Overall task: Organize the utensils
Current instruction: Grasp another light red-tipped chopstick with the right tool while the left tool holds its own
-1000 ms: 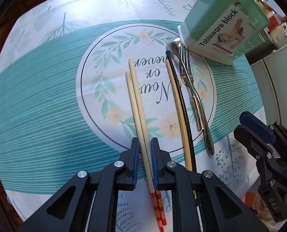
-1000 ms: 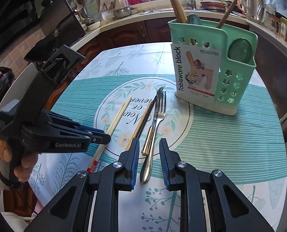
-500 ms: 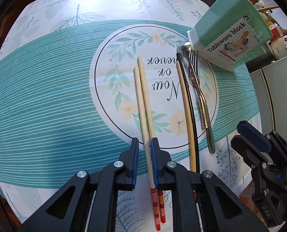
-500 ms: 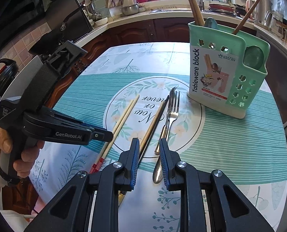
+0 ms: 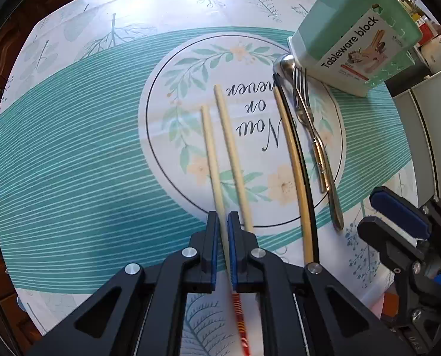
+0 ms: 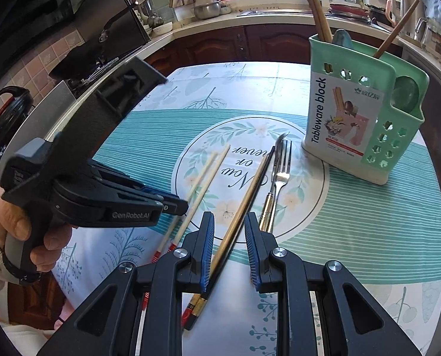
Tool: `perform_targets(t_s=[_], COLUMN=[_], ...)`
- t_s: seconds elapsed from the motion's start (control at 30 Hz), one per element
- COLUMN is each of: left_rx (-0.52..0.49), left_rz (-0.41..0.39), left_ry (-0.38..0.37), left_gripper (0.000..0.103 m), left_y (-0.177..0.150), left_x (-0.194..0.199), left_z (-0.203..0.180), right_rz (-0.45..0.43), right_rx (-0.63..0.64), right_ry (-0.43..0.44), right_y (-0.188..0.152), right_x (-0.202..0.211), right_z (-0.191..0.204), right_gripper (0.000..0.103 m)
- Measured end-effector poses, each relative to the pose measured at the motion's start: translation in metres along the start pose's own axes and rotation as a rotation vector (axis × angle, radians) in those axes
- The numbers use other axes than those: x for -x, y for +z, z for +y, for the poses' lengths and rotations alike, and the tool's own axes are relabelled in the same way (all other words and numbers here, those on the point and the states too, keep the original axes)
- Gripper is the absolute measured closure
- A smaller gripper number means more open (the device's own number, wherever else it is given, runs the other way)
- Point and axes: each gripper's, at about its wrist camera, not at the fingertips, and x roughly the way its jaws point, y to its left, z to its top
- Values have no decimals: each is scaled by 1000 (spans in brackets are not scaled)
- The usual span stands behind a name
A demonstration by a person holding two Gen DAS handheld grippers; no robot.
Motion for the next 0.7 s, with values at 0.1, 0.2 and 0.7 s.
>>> perform_targets(t_s=[0.1, 0.2, 0.7], left_rx=[-12, -23, -45], left_rz=[20, 38, 145], left_ry=[0, 16, 138], left_gripper=[99, 99, 98], left_y=[-2, -6, -34], left_x=[1, 1, 10], left_z=[3, 8, 55], right_rz=[29, 90, 411], right_rx=[-2, -37, -269], right_ry=[31, 94, -12], right_y=[7, 16, 63], right_x=[-3, -12, -108], right_z=[4, 7, 22], right_gripper=[82, 82, 82])
